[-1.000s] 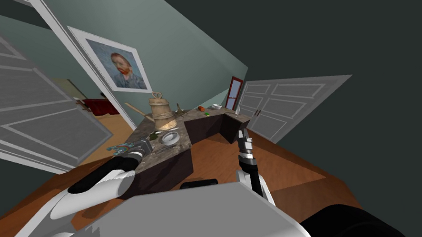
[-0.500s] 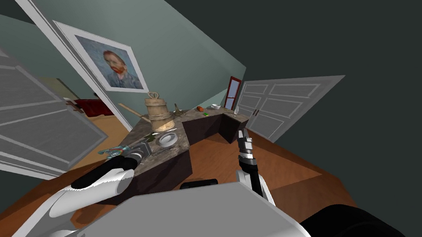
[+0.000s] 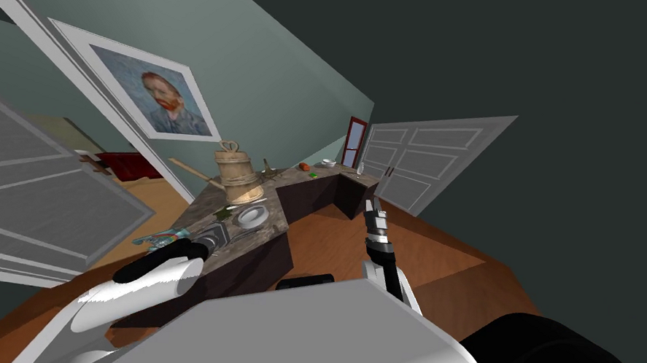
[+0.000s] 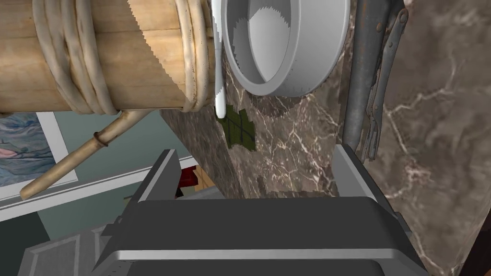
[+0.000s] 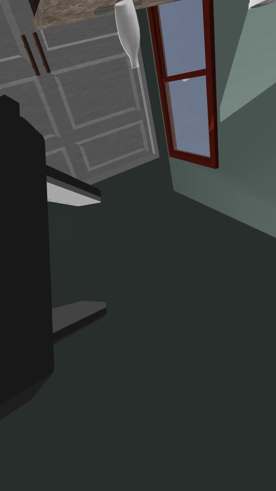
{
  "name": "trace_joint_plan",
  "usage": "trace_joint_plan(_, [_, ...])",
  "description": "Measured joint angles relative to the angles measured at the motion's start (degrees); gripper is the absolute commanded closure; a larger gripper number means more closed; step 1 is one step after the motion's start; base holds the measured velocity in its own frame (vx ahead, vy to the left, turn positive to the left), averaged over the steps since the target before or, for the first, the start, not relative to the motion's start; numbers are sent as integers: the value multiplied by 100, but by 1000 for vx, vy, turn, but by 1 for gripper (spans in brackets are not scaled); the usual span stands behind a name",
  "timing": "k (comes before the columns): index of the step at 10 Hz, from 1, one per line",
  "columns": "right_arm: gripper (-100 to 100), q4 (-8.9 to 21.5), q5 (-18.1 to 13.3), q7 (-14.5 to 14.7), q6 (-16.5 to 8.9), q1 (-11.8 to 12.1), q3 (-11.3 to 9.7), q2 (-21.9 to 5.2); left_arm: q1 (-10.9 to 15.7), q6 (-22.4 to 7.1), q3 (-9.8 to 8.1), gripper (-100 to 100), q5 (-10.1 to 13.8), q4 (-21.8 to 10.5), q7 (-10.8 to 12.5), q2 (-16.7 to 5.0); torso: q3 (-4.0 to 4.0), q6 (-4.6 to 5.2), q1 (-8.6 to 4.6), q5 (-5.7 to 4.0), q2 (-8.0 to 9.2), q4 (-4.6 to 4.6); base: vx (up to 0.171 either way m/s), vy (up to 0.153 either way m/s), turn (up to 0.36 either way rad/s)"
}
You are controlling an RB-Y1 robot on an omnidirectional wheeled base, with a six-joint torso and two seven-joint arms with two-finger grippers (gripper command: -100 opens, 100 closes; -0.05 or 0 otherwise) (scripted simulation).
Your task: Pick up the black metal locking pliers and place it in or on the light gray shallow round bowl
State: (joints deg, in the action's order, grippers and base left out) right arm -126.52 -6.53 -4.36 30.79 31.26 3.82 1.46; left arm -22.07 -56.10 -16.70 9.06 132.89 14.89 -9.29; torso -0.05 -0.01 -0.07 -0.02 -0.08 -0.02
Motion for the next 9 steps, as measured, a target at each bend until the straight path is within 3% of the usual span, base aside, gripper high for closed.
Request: trace_joint_plan(9, [0, 0, 0, 0, 0, 0, 0, 0, 110, -1391, -222, -100, 98, -114, 126, -50, 0, -1, 2, 0, 0, 0, 26, -9, -44])
